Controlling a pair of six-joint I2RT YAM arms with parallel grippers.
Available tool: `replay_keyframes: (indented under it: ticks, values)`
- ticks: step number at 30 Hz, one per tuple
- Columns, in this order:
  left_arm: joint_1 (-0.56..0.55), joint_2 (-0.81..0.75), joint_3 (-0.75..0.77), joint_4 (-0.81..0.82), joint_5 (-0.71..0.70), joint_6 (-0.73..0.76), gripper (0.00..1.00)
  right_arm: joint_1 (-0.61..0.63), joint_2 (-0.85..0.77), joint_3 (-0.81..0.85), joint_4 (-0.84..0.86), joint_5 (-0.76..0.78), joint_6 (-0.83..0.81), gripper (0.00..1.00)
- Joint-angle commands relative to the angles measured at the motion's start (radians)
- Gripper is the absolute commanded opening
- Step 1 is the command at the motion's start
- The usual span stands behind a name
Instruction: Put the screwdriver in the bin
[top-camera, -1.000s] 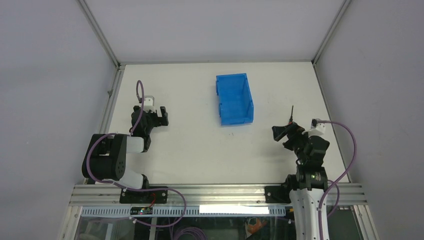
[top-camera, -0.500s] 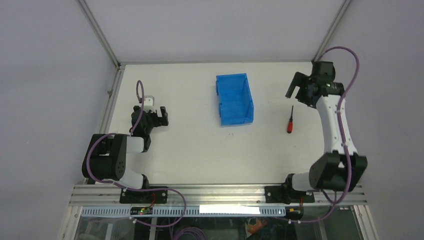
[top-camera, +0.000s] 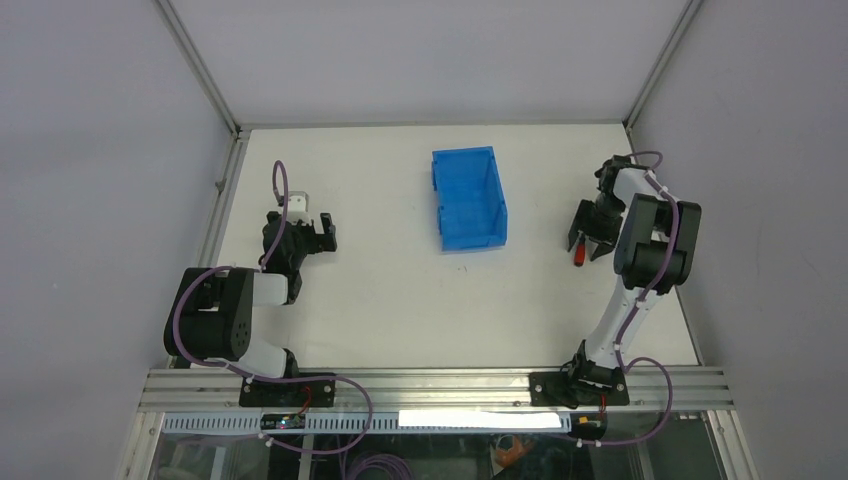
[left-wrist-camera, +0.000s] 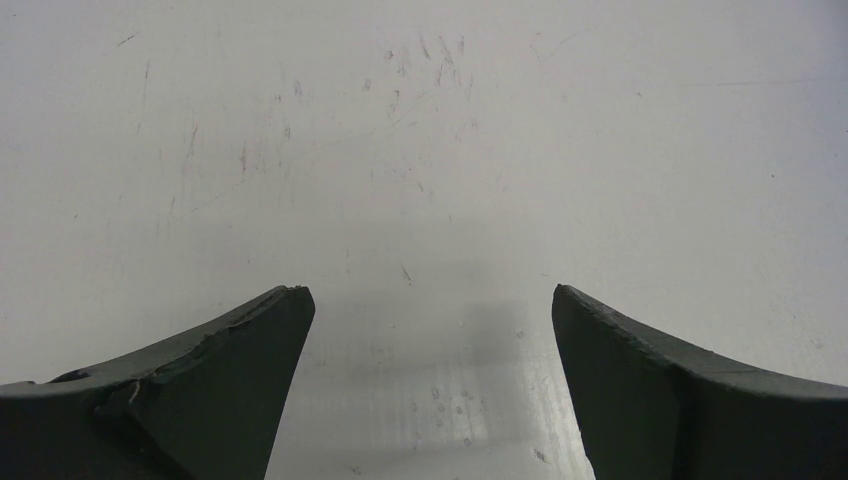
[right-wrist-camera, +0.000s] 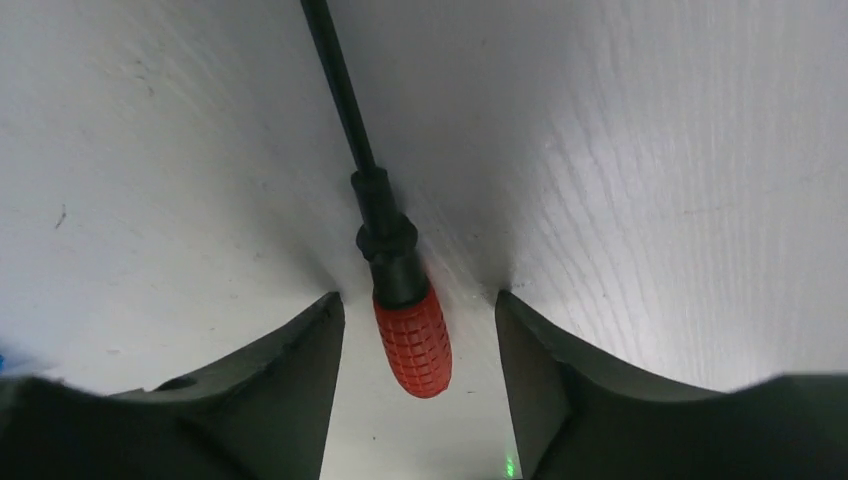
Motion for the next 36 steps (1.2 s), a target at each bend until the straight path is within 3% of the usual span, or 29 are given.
replay_keyframes:
  ticks: [1, 2, 4, 5, 10, 16, 19, 29, 36]
  values:
    - [-0.011, 0.001, 0.023, 0.065, 0.015, -0.015, 0.99, 0.002, 0.044, 0.020, 0.037, 0.001, -0.025, 0.51]
    - [-0.011, 0.001, 0.023, 0.065, 0.017, -0.015, 0.99, 0.002, 0.054, 0.022, 0.038, 0.010, -0.030, 0.42]
    - [-0.011, 0.001, 0.023, 0.066, 0.016, -0.015, 0.99, 0.003, 0.059, 0.030, 0.024, 0.024, -0.042, 0.03]
    - [-0.010, 0.001, 0.023, 0.066, 0.016, -0.015, 0.99, 0.005, 0.055, 0.038, 0.011, 0.025, -0.046, 0.00]
    - [-0.010, 0.001, 0.023, 0.065, 0.016, -0.015, 0.99, 0.053, -0.028, 0.129, -0.115, 0.085, -0.056, 0.00]
    - [-0.011, 0.001, 0.023, 0.065, 0.016, -0.015, 0.99, 0.092, -0.060, 0.425, -0.485, 0.109, -0.073, 0.00]
    - [-0.010, 0.001, 0.023, 0.065, 0.016, -0.015, 0.99, 0.127, -0.095, 0.519, -0.571, 0.111, -0.069, 0.00]
    - [-0.010, 0.001, 0.023, 0.065, 0.016, -0.015, 0.99, 0.231, -0.158, 0.644, -0.601, 0.131, -0.003, 0.00]
    - [-0.011, 0.001, 0.023, 0.065, 0.016, -0.015, 0.99, 0.476, -0.128, 0.667, -0.430, 0.135, 0.078, 0.00]
